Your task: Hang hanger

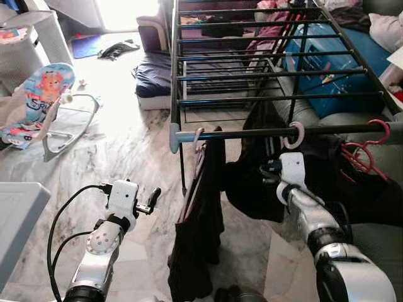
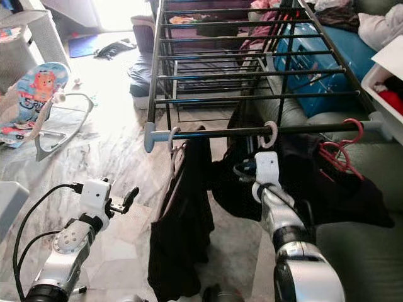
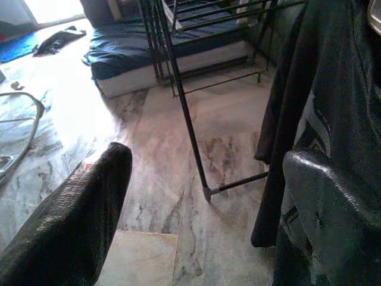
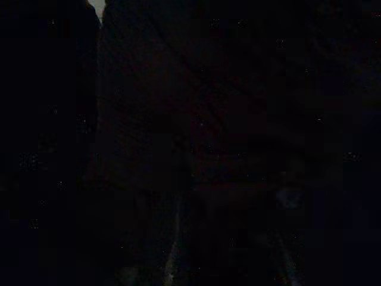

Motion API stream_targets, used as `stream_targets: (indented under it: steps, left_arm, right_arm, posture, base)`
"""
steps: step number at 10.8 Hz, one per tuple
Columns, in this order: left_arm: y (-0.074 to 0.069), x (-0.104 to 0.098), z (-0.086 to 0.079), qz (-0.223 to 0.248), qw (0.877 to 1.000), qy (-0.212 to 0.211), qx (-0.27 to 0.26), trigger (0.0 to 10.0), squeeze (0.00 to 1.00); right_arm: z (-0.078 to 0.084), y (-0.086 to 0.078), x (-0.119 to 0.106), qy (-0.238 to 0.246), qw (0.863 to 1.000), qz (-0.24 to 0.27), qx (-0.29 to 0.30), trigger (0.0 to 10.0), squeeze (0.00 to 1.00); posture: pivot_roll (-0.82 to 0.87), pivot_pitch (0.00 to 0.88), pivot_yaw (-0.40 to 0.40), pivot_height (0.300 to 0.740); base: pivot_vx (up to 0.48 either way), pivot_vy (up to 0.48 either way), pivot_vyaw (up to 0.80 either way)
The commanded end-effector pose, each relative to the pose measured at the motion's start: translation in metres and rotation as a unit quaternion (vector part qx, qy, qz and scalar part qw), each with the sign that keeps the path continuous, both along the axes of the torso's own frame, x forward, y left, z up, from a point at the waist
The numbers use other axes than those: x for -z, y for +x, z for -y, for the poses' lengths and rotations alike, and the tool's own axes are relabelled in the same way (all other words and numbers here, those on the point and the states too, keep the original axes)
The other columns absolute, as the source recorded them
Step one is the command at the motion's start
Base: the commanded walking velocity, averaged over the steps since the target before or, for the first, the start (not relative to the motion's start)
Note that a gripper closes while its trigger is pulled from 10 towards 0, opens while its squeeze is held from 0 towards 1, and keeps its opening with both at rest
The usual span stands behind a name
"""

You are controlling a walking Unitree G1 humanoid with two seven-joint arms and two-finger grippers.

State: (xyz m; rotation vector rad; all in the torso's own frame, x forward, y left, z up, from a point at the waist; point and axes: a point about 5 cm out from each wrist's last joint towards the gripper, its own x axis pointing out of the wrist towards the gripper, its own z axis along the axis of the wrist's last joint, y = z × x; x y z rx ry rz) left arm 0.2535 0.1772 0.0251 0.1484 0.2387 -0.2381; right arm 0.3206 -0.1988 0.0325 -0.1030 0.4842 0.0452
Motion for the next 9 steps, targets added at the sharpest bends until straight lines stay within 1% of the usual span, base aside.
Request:
stream_targets:
  steps: [1,2,4,5,6,7,8,9]
  left_arm:
    - [0.003,-0.003,-0.001,0.003,1.000,0.005,-0.003,10.0,0.00]
    - [0.004,-0.001,0.001,0.000,1.000,0.003,-0.004,10.0,0.00]
    - [0.004,0.000,0.001,-0.003,1.000,0.002,-0.013,10.0,0.00]
    - [0.005,0.000,0.000,-0.002,1.000,0.004,-0.021,10.0,0.00]
    - [0.006,0.000,0.001,-0.003,1.000,0.004,-0.022,10.0,0.00]
    - [0.007,0.000,0.002,-0.002,1.000,0.005,-0.022,10.0,0.00]
    - [0.008,0.000,0.003,-0.001,1.000,0.006,-0.022,10.0,0.00]
    - [0.008,0.000,0.003,0.000,1.000,0.008,-0.023,10.0,0.00]
  right_arm:
    - [-0.006,-0.013,0.018,-0.004,0.999,-0.046,-0.011,10.0,0.00]
    - [-0.003,-0.015,0.018,-0.028,0.999,-0.029,-0.009,10.0,1.00]
    - [0.001,-0.017,0.015,-0.043,0.999,-0.004,0.000,10.0,1.00]
    - [0.005,-0.023,0.016,-0.047,0.999,0.009,0.004,10.0,1.00]
    - [0.007,-0.025,0.016,-0.049,0.999,0.018,0.008,10.0,1.00]
    - [0.009,-0.030,0.012,-0.054,0.998,0.042,0.013,10.0,1.00]
    - [0.010,-0.033,0.011,-0.060,0.997,0.056,0.014,10.0,1.00]
    - [0.010,-0.041,0.005,-0.073,0.993,0.087,0.016,10.0,1.00]
  posture:
    - [-0.07,0.000,0.008,0.740]
    - [-0.07,0.000,0.004,0.740]
    - [-0.07,0.000,-0.001,0.740]
    - [-0.07,0.000,-0.003,0.740]
    - [-0.08,0.000,-0.002,0.740]
    - [-0.08,0.000,-0.002,0.740]
    - [-0.08,0.000,-0.002,0.740]
    - [-0.08,0.000,-0.001,0.740]
  base:
    - [0.000,0.000,0.00]
    - [0.000,0.000,0.00]
    - [0.000,0.000,0.00]
    - [0.000,0.000,0.00]
    - [0.000,0.000,0.00]
    - [0.000,0.000,0.00]
    - [0.000,0.000,0.00]
    - [0.000,0.000,0.00]
